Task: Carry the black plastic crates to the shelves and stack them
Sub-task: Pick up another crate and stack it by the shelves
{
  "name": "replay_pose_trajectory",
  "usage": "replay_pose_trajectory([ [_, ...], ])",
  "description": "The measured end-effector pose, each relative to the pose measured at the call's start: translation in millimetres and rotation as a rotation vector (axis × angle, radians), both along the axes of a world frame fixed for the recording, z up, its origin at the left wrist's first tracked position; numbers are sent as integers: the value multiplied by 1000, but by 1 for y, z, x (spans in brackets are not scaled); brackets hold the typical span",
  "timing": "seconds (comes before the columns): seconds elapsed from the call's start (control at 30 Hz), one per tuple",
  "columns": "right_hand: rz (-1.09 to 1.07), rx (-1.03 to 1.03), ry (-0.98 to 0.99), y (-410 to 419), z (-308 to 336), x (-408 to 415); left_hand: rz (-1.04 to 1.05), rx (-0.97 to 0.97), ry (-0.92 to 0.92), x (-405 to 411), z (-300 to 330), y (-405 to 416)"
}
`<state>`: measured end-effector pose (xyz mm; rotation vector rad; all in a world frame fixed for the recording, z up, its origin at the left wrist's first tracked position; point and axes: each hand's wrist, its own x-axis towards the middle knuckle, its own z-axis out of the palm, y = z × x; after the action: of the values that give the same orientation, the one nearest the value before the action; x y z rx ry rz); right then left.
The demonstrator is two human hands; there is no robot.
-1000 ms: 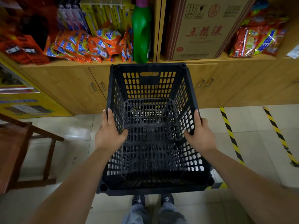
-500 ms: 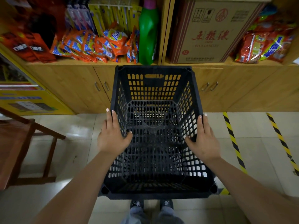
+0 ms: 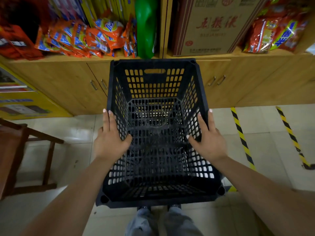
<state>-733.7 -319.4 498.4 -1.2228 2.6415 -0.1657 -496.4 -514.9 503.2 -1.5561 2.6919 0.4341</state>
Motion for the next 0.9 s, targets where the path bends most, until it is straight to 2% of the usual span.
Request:
replay_pose_trajectory([
  [0.33, 4, -41, -25, -4, 2, -9, 17, -21, -4, -5, -1, -1],
  [0.57, -47, 10, -9, 0, 9, 0, -19, 47, -3, -2, 5, 0],
  [0.9, -317, -121, -137, 58, 34, 100, -386, 8, -65, 20, 28, 14],
])
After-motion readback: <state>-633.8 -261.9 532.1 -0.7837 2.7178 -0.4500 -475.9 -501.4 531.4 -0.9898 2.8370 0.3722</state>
